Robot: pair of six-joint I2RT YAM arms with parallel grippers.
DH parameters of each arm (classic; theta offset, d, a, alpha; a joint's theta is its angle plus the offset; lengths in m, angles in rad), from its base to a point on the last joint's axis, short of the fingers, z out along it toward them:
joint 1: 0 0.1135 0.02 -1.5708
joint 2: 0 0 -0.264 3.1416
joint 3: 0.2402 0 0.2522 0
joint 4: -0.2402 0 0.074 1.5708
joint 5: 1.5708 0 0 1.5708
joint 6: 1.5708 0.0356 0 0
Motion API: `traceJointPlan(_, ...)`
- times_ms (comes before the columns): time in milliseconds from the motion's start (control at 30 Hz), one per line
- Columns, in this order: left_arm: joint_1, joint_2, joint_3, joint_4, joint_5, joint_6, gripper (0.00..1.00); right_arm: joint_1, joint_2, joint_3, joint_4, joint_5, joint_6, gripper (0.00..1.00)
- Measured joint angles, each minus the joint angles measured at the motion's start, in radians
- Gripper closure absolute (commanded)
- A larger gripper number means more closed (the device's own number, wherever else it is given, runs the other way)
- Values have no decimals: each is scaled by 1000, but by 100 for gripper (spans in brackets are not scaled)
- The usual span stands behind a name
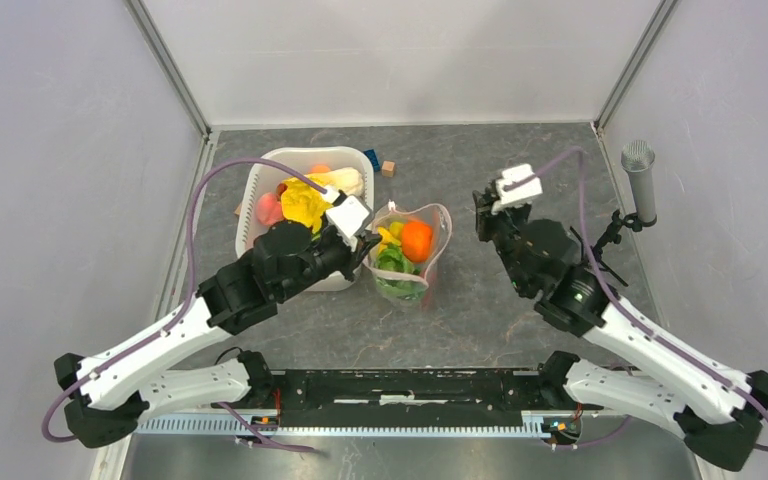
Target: Place the food in the zip-top bag and seal the zipper
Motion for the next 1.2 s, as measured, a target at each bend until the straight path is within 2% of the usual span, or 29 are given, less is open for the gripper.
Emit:
traceJointPlan(100,2,-35,-1,-26,14,33,98,-71,94,20,-68,-88,20,68)
traceJointPlan(167,3,-71,-13,-37,26,43,98,-119,146,26,-84,-199,31,69)
traceJointPlan(267,5,-152,-62,-46,29,49,98,-175,190,-2,-68,-423,37,67)
traceJointPlan(400,11,-217,-114,-44,31,62,98,-190,175,-106,31,-766,33,63)
traceJointPlan(500,21,-210,-122,-38,61,80,98,-187,148,-171,99,-991,32,60)
traceJointPlan(633,30,-136,-104,-6,158,102,98,-187,140,-180,132,-1178,20,60)
traceJointPlan(800,33,33,13,13,313,133,98,-189,96,-200,148,-1263,17,57)
traceJointPlan(967,53,129,129,8,488,161,98,-189,-97,-242,147,-1252,17,52)
traceJointPlan(1200,227,172,202,17,831,167,98,-189,-260,-240,119,-1196,-23,48)
